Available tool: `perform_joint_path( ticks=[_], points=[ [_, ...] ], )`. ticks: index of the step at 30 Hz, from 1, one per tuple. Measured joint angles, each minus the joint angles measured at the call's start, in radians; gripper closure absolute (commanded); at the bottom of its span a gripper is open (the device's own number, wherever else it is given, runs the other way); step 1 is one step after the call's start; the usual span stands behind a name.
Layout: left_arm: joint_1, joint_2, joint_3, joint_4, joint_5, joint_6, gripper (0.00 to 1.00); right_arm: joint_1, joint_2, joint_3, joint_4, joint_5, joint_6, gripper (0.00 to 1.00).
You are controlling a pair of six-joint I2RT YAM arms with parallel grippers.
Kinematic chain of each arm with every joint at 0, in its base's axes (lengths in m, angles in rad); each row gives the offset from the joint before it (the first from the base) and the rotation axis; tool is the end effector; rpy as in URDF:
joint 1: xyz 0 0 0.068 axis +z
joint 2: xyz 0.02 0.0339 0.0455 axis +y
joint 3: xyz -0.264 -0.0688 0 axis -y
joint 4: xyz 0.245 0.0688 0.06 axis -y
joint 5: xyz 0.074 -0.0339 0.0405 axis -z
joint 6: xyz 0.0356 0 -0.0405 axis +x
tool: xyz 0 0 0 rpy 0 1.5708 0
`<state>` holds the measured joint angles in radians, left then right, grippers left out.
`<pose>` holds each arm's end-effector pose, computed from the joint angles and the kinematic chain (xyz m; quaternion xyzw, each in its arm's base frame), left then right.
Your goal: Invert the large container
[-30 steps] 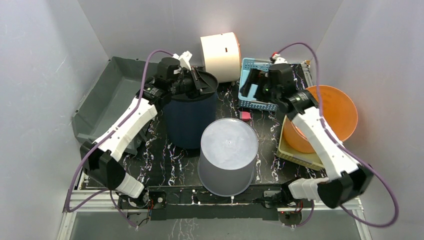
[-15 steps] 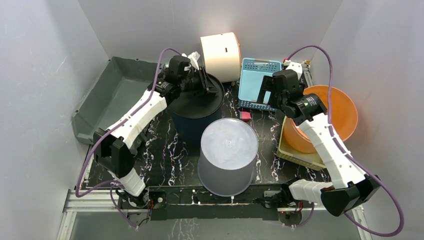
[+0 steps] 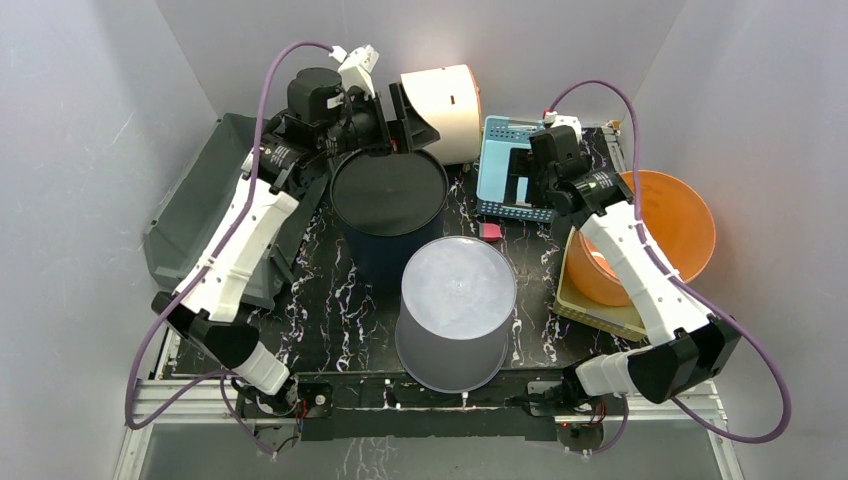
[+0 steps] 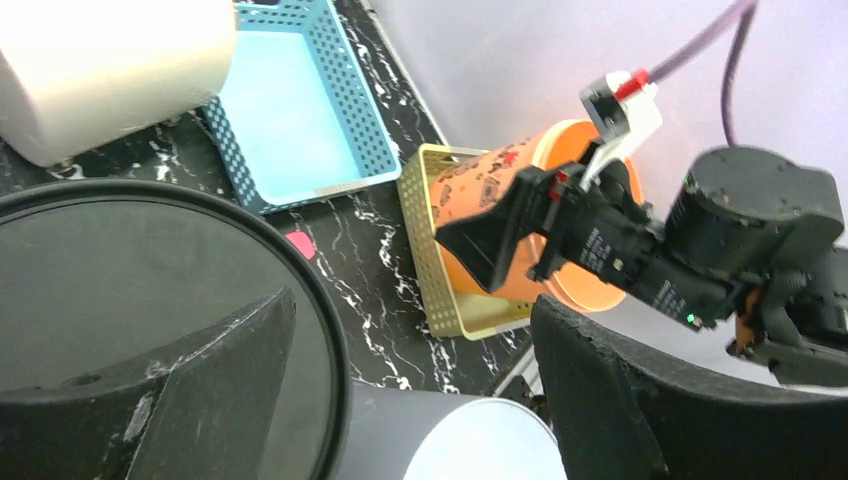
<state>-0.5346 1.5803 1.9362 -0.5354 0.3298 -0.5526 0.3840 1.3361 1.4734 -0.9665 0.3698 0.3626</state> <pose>0.2843 -0.1817 0.4999 0.0984 0.7581 -0.4348 0.4759 0.2510 0.0875 0.3842 0.0568 0.9168 -0.0297 0.3941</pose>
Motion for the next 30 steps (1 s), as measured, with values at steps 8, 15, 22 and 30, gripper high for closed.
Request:
perform_joint_path(
  ticks=[8, 15, 22, 30],
  points=[
    [-0.187, 0.092, -0.015, 0.022, 0.029, -0.005, 0.13, 0.000, -0.012, 0.097, -0.019, -0.016, -0.034, 0.02],
    [-0.242, 0.342, 0.067, 0.019, 0.021, 0.019, 0.13, -0.001, -0.140, 0.127, -0.079, 0.246, -0.048, 0.02],
    [-0.235, 0.362, 0.130, -0.056, -0.100, 0.079, 0.12, -0.006, -0.160, 0.074, -0.113, 0.288, -0.047, 0.02],
    [-0.150, 0.290, 0.064, -0.044, -0.118, 0.102, 0.12, -0.006, -0.089, 0.130, -0.100, 0.211, -0.061, 0.02]
  ],
)
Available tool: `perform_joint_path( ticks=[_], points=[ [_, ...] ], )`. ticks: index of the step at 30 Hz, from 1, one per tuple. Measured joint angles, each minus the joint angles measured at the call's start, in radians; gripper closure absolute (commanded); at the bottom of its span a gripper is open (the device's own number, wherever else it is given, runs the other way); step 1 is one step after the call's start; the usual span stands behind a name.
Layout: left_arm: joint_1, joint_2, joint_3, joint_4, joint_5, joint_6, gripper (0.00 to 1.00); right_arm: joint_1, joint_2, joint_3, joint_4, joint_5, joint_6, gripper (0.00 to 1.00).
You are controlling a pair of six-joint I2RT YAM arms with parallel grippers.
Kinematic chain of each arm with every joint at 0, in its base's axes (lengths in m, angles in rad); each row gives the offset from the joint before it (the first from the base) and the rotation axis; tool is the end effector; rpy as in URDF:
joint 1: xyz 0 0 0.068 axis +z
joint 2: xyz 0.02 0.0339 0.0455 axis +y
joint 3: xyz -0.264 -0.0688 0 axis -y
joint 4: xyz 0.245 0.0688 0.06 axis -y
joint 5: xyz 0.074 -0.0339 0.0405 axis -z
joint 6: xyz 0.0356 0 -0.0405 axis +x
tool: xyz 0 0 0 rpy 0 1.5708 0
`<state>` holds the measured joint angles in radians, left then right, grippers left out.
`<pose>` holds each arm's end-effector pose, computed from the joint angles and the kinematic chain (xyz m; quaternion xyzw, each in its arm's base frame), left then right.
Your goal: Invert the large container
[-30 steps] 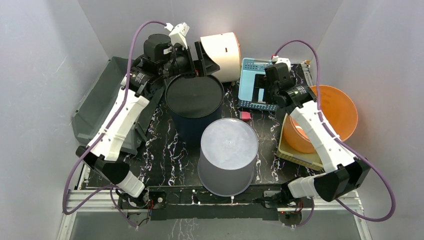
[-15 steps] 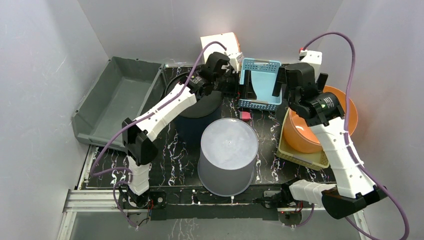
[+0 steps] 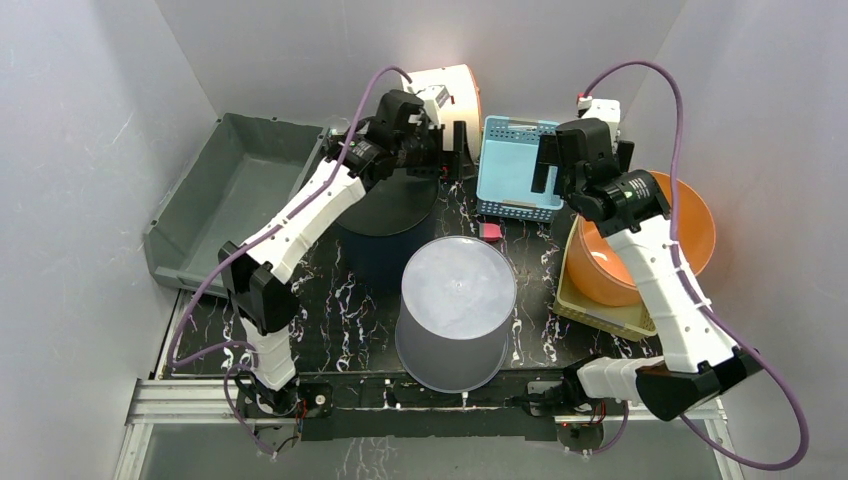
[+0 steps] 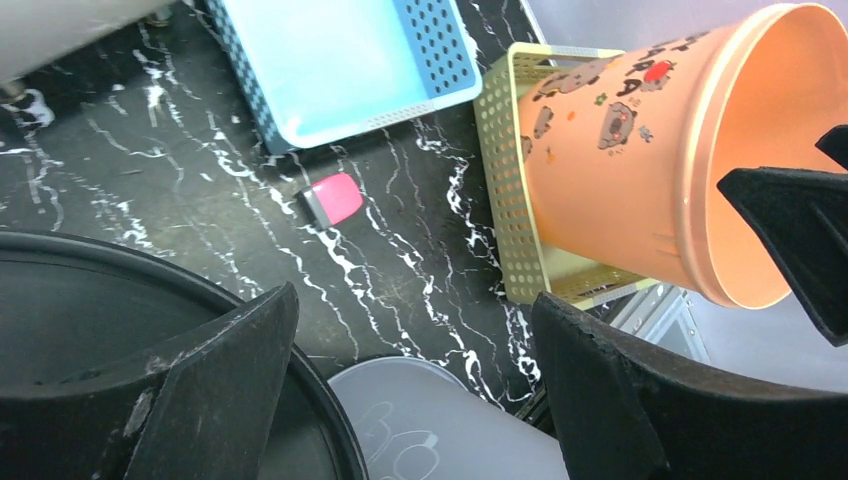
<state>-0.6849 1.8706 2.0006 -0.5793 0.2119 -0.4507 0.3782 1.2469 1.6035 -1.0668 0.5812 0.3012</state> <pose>0.3292 -0.2785 0.4097 0.1542 0.8298 -0.3599 0.3977 0.2147 0.0643 0.4379 0.0859 0.8747 -0.1124 0.4636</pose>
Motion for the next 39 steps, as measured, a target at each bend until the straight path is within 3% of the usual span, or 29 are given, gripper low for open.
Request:
perform_joint_path(
  ticks=[13, 22, 30, 39],
  points=[
    [0.077, -0.015, 0.021, -0.102, 0.021, 0.022, 0.13, 0.000, 0.032, 0.031, 0.024, -0.229, 0.009, 0.02],
    [0.021, -0.074, 0.037, -0.095, 0.063, -0.044, 0.12, 0.000, 0.171, 0.233, 0.088, -0.431, -0.013, 0.05],
    [0.022, -0.365, -0.032, -0.025, -0.024, -0.108, 0.11, 0.000, 0.428, 0.244, 0.167, -0.412, -0.018, 0.16],
    [0.022, -0.428, -0.121, -0.006, -0.072, -0.129, 0.11, -0.004, 0.633, 0.203, 0.187, -0.366, -0.023, 0.15]
  ],
)
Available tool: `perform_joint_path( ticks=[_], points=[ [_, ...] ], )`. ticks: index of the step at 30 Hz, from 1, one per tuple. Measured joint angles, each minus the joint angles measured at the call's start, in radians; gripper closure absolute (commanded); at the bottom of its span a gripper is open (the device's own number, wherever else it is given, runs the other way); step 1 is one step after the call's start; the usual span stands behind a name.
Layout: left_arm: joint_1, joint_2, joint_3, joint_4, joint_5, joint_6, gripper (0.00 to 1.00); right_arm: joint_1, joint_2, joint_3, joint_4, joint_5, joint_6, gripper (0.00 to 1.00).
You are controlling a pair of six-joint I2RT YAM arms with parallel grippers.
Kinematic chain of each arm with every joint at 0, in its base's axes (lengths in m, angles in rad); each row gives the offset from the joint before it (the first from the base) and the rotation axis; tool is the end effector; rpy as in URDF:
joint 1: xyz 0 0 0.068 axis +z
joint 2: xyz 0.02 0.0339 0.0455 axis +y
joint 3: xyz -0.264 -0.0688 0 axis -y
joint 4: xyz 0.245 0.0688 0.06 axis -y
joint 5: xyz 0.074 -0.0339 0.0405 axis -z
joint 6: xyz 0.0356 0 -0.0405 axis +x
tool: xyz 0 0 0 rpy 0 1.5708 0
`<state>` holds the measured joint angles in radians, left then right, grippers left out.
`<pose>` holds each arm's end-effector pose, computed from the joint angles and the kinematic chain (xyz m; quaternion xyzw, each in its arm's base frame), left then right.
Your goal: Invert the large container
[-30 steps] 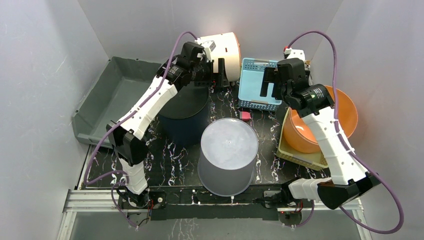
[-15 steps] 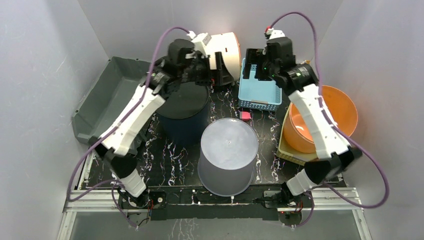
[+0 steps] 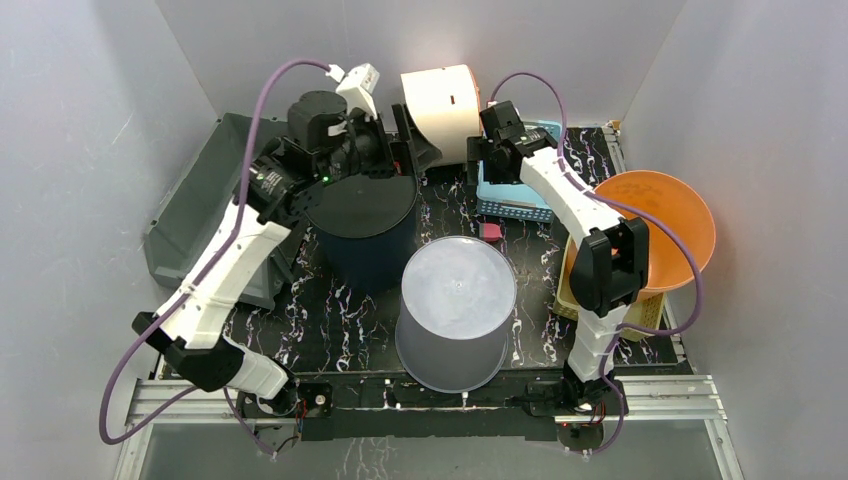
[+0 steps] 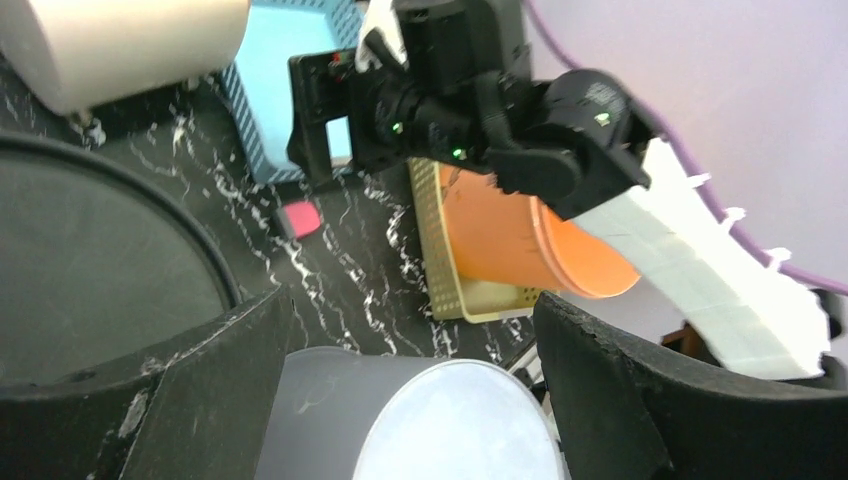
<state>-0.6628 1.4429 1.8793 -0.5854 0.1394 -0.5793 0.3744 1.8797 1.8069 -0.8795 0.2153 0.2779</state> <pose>0.2264 -0.1830 0.5171 0.0770 0.7534 -0.4217 0.4987 0.3863 0.1436 0.3184 -0.0130 0.9475 0.0000 0.3194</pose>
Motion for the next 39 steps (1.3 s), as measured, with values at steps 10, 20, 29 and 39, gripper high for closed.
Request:
perform_joint_path(
  ticks=[10, 20, 29, 39],
  points=[
    [0.000, 0.006, -0.131, 0.005, -0.008, 0.000, 0.09, -0.024, 0.052, -0.055, 0.039, 0.045, -0.014, 0.04],
    [0.000, 0.005, -0.196, 0.044, -0.011, 0.026, 0.08, -0.047, 0.134, -0.059, 0.089, 0.046, -0.021, 0.08],
    [0.000, -0.001, -0.213, 0.047, -0.026, 0.036, 0.08, -0.057, 0.238, -0.011, 0.095, 0.010, -0.019, 0.17],
    [0.000, -0.011, -0.214, 0.046, -0.016, 0.036, 0.07, -0.055, 0.153, 0.002, 0.114, 0.011, 0.039, 0.16]
  ],
)
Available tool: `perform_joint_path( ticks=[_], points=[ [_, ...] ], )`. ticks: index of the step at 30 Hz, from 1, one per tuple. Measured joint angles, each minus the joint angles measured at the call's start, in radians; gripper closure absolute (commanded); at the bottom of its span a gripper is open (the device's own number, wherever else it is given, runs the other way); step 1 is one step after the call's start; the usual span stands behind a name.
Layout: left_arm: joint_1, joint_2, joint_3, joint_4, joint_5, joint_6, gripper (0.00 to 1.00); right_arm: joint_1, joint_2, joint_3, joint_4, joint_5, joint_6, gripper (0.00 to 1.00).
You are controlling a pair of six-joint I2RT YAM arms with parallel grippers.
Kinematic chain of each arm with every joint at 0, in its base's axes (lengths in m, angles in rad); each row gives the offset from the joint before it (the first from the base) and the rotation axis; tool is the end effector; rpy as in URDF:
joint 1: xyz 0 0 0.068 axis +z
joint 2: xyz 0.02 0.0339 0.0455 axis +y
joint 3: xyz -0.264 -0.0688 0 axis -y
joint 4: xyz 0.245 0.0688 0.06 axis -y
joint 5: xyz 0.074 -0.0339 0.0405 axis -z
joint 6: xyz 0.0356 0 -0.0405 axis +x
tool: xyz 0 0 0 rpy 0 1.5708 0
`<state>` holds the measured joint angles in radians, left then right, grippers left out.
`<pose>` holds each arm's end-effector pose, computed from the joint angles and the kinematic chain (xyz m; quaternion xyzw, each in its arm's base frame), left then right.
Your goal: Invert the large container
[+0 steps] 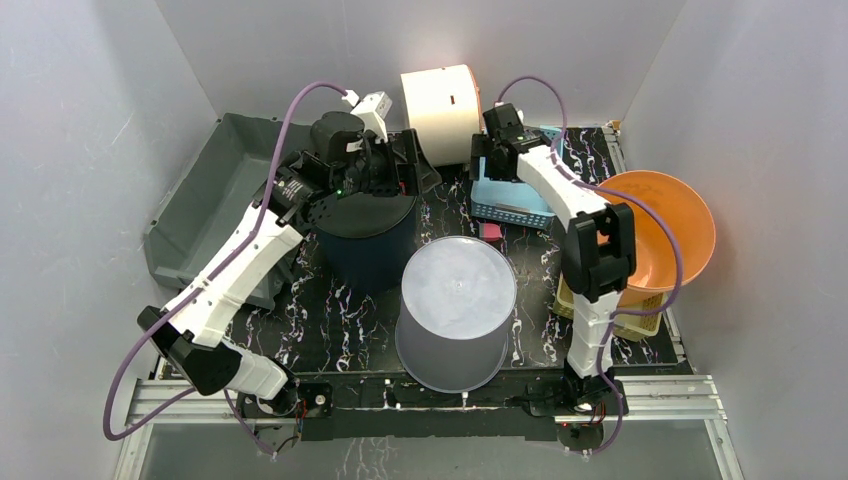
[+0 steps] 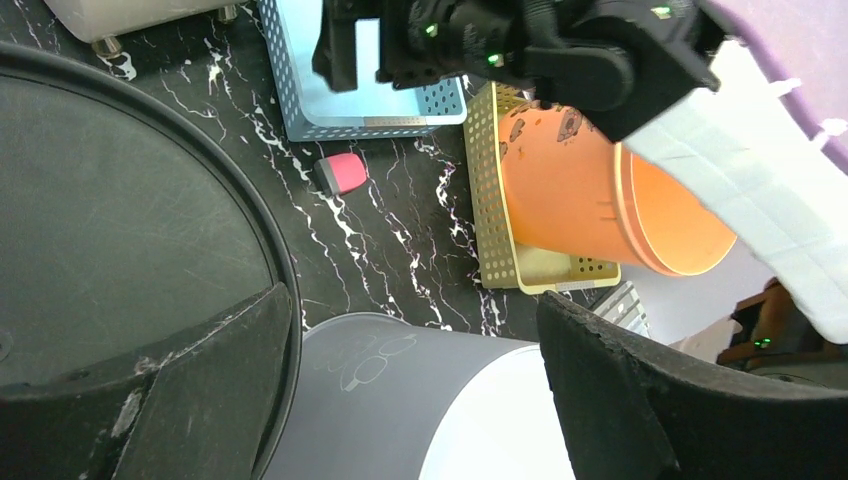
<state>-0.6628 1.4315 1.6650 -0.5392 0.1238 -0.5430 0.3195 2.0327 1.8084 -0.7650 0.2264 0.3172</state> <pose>0.2433 -0.1955 0.4571 0.0847 0.8013 -0.3757 0.4577 0.4293 0.1336 0.2630 0.0313 0.9519 -0.0136 0.3044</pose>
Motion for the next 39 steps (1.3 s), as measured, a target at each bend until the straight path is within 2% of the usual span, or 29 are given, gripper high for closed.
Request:
perform_joint_path(
  ticks=[4, 9, 15, 19, 21, 26, 30, 34, 39],
  points=[
    [0.000, -0.015, -0.009, -0.005, 0.002, 0.000, 0.08, 0.003, -0.070, -0.003, 0.042, -0.009, 0.026, 0.15],
    [0.000, -0.019, -0.009, -0.012, 0.000, -0.001, 0.08, 0.020, -0.033, 0.005, 0.073, -0.029, 0.045, 0.19],
    [0.000, -0.035, -0.037, 0.002, 0.001, -0.011, 0.08, 0.038, 0.070, -0.007, 0.074, -0.053, 0.050, 0.56],
    [0.000, -0.068, -0.064, 0.015, 0.004, -0.023, 0.08, 0.039, 0.081, -0.019, 0.073, -0.062, 0.045, 0.91],
    [0.000, -0.078, -0.064, 0.019, 0.006, -0.026, 0.08, 0.039, 0.081, 0.005, 0.054, -0.062, 0.037, 1.00],
    [0.000, -0.086, -0.064, 0.019, 0.021, -0.037, 0.08, 0.031, 0.074, 0.111, 0.003, -0.062, 0.024, 1.00],
    [0.000, -0.090, -0.066, 0.021, 0.025, -0.046, 0.07, 0.003, 0.013, 0.128, -0.021, -0.102, 0.029, 1.00],
    [0.000, -0.107, -0.079, 0.022, 0.027, -0.052, 0.07, -0.056, -0.095, 0.111, -0.007, -0.227, 0.064, 1.00],
    [0.000, -0.111, -0.079, 0.007, 0.040, -0.052, 0.07, -0.165, -0.294, -0.060, 0.188, -0.476, 0.175, 1.00]
  ],
)
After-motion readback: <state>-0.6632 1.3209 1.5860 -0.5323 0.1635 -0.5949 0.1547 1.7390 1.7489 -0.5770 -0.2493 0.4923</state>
